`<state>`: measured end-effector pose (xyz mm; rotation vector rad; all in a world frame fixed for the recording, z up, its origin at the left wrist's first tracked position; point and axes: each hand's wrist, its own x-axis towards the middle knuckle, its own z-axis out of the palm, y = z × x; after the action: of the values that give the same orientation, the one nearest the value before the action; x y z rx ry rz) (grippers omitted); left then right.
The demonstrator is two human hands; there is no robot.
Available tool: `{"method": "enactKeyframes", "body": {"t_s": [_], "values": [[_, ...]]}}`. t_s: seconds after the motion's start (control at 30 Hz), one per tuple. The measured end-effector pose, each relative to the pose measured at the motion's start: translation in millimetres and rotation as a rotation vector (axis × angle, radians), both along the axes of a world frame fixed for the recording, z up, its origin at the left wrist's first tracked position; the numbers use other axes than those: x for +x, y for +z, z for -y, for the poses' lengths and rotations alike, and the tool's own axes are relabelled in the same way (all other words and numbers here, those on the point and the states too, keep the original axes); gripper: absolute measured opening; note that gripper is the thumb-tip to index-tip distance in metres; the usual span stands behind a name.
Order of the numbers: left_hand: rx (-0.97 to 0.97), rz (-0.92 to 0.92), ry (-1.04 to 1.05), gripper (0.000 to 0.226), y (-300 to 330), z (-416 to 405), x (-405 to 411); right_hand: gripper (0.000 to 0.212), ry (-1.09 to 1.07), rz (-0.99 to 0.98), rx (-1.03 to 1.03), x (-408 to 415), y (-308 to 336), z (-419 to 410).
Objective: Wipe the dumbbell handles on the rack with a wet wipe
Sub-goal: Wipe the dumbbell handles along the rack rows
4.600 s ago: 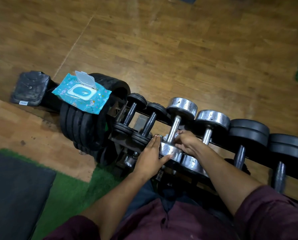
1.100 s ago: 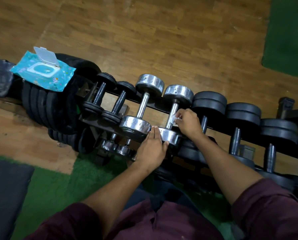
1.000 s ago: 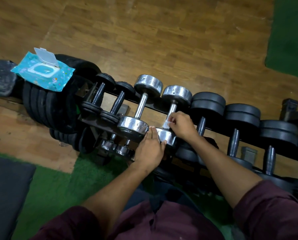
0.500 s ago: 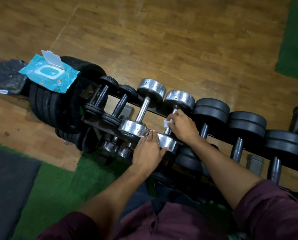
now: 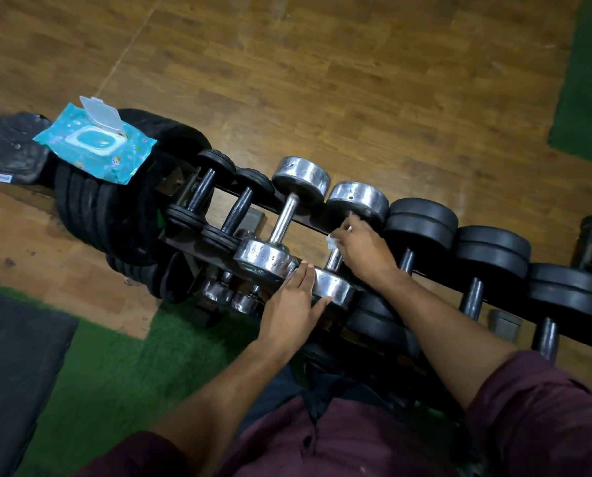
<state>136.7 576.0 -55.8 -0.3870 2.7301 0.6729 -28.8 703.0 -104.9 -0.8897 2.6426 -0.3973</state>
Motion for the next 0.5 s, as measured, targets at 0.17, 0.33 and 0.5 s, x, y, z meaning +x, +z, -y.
{"method": "enactKeyframes", "body": {"t_s": [0.17, 0.33, 0.5], "values": [[0.07, 0.035, 0.078, 0.074, -6.4, -6.2, -2.0, 0.024, 0.021, 0.104, -0.051, 1.5, -1.9, -6.1], [0.06, 0.033, 0.05, 0.077, -9.9, -4.5, -4.1, 0.026, -0.231, 0.015, -0.035, -6.6, -1.7, 1.6], [0.051, -0.022, -0.017, 0.071, -14.2, -6.1, 2.3, 0.022, -0.015, -0.076, 0.049, 11.4, -1.6, 0.4]]}}
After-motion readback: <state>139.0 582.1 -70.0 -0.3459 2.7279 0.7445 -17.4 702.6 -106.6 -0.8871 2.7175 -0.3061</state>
